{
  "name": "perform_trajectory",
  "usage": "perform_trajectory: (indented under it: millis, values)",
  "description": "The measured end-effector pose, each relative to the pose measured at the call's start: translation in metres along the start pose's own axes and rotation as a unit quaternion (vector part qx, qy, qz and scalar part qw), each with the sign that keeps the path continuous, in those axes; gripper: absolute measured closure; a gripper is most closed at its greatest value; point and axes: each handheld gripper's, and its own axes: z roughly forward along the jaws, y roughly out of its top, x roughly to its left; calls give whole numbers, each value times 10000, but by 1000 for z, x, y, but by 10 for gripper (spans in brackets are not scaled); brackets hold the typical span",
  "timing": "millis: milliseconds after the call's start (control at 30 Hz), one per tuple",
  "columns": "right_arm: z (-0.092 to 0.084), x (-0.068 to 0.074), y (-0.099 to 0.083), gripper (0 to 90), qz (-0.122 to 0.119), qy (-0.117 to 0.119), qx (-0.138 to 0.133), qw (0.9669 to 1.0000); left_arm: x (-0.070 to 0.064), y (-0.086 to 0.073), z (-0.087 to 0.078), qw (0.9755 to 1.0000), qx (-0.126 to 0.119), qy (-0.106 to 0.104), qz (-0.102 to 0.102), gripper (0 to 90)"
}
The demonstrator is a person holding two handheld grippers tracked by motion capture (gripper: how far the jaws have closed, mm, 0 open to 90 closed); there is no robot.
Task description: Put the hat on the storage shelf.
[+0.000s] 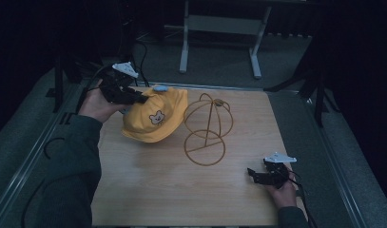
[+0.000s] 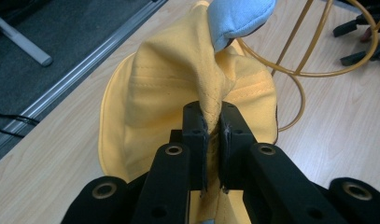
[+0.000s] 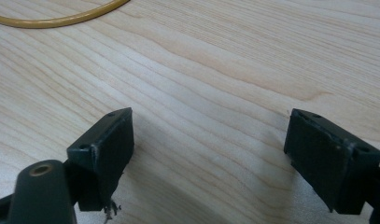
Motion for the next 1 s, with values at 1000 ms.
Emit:
perform_trajectory:
  millis: [1000]
  values:
    - [0,0,0,159,-1,1,0,10000,-7,-4,-24,9996,-236,-34,126,830]
